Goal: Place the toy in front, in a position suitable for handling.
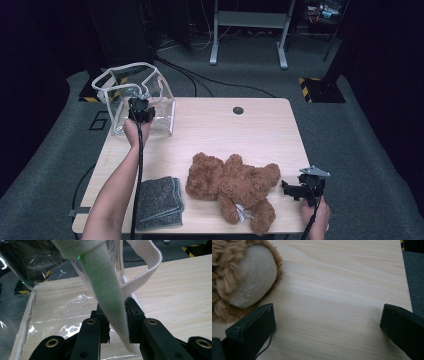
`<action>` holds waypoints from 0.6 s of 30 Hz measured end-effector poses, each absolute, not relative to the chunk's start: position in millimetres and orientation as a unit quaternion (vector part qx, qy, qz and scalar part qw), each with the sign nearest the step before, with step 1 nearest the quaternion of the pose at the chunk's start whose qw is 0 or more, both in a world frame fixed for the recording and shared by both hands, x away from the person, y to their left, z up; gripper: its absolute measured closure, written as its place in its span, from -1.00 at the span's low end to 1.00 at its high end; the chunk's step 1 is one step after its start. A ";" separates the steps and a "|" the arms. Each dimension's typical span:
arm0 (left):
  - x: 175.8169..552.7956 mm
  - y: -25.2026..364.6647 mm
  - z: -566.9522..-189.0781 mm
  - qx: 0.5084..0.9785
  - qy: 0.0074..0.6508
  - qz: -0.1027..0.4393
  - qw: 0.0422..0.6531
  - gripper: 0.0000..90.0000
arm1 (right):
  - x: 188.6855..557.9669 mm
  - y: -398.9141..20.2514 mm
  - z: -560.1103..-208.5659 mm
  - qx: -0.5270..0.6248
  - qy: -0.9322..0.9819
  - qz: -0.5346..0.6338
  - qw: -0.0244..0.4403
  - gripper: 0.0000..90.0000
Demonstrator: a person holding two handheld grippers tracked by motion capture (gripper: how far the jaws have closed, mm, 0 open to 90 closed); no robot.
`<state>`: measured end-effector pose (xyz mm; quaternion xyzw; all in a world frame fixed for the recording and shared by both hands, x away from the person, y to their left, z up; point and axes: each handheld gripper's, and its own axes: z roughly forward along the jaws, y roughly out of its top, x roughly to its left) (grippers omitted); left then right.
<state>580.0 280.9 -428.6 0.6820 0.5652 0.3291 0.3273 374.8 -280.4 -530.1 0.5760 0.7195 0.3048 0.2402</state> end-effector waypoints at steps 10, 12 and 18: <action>584.9 284.9 -429.1 0.684 0.572 0.311 0.328 0.67 | 374.7 -280.4 -530.2 0.576 0.720 0.305 0.240 -1.00; 583.7 285.0 -429.3 0.685 0.570 0.311 0.330 0.65 | 374.7 -280.4 -530.2 0.576 0.720 0.305 0.240 -1.00; 576.9 287.0 -429.4 0.698 0.562 0.288 0.337 0.40 | 374.7 -280.4 -530.2 0.576 0.720 0.305 0.240 -1.00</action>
